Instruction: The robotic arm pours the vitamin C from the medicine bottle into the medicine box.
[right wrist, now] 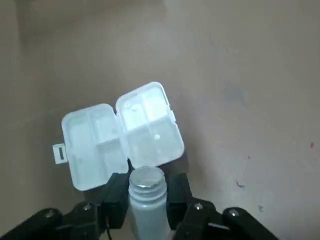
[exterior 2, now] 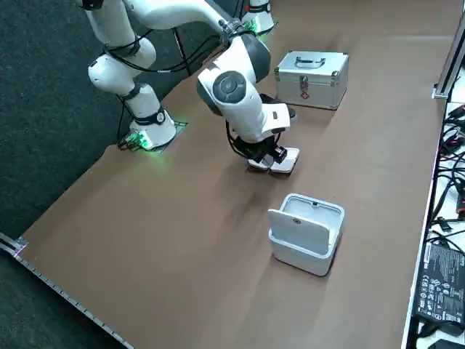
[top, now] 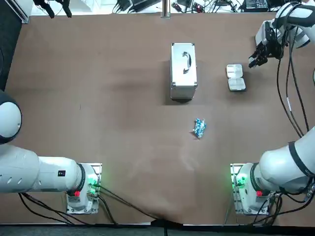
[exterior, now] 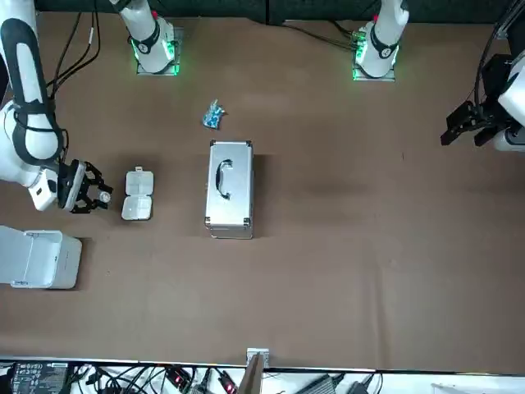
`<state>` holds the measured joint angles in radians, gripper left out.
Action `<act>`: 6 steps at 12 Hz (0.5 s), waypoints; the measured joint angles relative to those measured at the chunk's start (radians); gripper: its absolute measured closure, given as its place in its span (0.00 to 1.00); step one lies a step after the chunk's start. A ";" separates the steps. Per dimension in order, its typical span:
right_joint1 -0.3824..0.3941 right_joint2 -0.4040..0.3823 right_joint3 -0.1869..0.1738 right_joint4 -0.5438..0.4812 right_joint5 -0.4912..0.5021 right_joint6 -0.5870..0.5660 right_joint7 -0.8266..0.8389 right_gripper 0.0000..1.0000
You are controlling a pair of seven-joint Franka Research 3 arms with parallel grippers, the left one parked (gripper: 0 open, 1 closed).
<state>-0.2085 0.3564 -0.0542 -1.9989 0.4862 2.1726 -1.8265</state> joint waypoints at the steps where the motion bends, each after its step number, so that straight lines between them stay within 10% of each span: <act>1: 0.004 -0.001 0.006 -0.001 -0.031 0.016 0.025 0.58; 6: 0.062 -0.002 0.037 -0.005 -0.255 0.097 0.164 0.58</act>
<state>-0.1466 0.3547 -0.0174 -2.0037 0.2317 2.2699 -1.6621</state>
